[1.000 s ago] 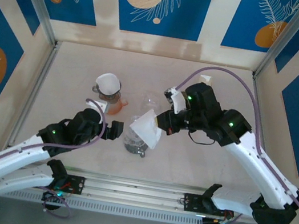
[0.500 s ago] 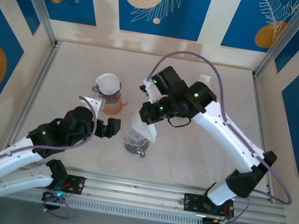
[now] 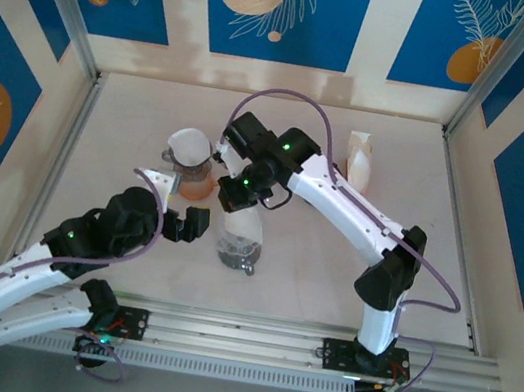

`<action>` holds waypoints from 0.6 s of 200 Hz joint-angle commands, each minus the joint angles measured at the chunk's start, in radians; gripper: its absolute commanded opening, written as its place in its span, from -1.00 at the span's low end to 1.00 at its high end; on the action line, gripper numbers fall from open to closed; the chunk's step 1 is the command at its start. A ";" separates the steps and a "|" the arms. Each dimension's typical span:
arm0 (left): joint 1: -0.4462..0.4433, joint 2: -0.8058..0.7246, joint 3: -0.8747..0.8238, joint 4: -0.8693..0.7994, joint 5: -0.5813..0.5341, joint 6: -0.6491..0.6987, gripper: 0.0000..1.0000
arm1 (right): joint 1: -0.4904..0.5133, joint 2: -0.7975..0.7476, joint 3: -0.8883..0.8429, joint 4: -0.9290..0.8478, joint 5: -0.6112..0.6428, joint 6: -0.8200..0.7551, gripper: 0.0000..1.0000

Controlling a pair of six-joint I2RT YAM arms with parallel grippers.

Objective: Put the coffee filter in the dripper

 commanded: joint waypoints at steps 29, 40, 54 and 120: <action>0.010 -0.009 0.027 -0.021 0.016 0.003 0.99 | -0.012 -0.026 -0.095 0.081 -0.015 0.000 -1.00; 0.010 -0.009 0.026 -0.026 0.016 -0.002 0.99 | -0.009 -0.041 -0.109 0.102 -0.014 0.001 -0.89; 0.010 -0.011 0.026 -0.032 0.014 -0.007 0.99 | -0.008 -0.071 -0.137 0.137 -0.010 0.002 -0.64; 0.011 0.029 0.052 -0.032 0.033 -0.021 1.00 | -0.009 -0.359 -0.403 0.363 0.045 0.055 0.05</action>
